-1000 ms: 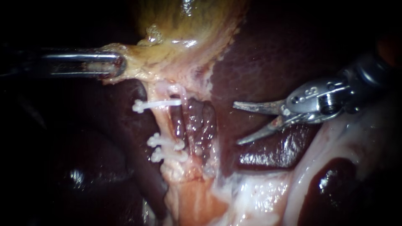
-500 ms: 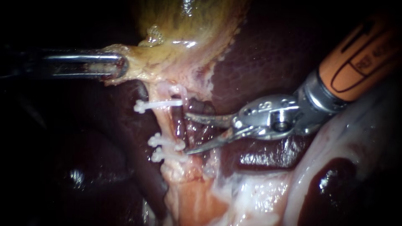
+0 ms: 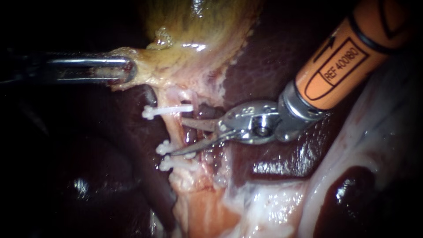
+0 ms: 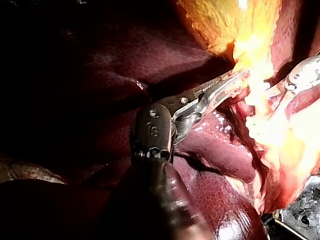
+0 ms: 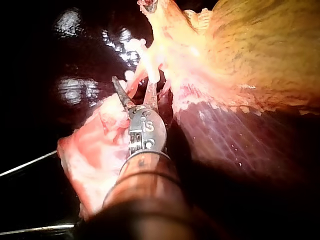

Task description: Go to the cutting position left tube

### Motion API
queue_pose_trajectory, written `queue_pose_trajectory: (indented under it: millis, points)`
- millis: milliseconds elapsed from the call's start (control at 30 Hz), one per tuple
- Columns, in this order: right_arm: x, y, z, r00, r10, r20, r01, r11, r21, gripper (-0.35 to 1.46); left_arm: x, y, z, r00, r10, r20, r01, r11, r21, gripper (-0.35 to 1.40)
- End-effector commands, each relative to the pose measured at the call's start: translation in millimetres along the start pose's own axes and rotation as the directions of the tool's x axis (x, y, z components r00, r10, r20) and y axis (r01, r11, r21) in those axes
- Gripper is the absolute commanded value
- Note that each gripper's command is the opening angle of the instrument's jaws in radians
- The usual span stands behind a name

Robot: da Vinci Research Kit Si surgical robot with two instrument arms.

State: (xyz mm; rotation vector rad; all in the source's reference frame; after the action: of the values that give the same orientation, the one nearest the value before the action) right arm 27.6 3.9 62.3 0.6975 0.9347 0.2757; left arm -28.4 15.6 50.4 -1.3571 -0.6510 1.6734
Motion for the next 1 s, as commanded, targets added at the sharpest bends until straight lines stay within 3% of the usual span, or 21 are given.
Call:
queue_pose_trajectory:
  millis: [33, 267, 400, 767, 1000]
  points:
    - [0.1, 0.2, 0.5, 1.000, 0.006, -0.004, -0.006, 1.000, 0.008, 1.43, 0.0, 0.0, 0.0, 1.0000, 0.000, 0.000, 0.000, 1.000, 0.000, -0.35]
    - [1.9, 0.8, 3.1, 0.995, 0.060, -0.074, -0.055, 0.996, 0.071, 1.43, 0.0, 0.0, 0.2, 1.0000, 0.000, 0.000, 0.000, 1.000, 0.001, -0.35]
    - [3.0, 0.5, 4.1, 0.990, 0.090, -0.107, -0.077, 0.990, 0.116, 1.43, 0.0, 0.0, 0.2, 1.0000, 0.000, 0.000, 0.000, 1.000, 0.001, -0.35]
    - [5.7, -2.8, 3.0, 0.977, 0.128, -0.169, -0.089, 0.971, 0.221, 1.43, 0.0, 0.0, 0.2, 1.0000, 0.000, 0.000, 0.000, 1.000, 0.001, -0.35]
    - [6.9, -4.1, 2.5, 0.972, 0.137, -0.190, -0.089, 0.967, 0.240, 1.43, 0.0, 0.0, 0.2, 1.0000, 0.000, 0.000, 0.000, 1.000, 0.001, -0.35]
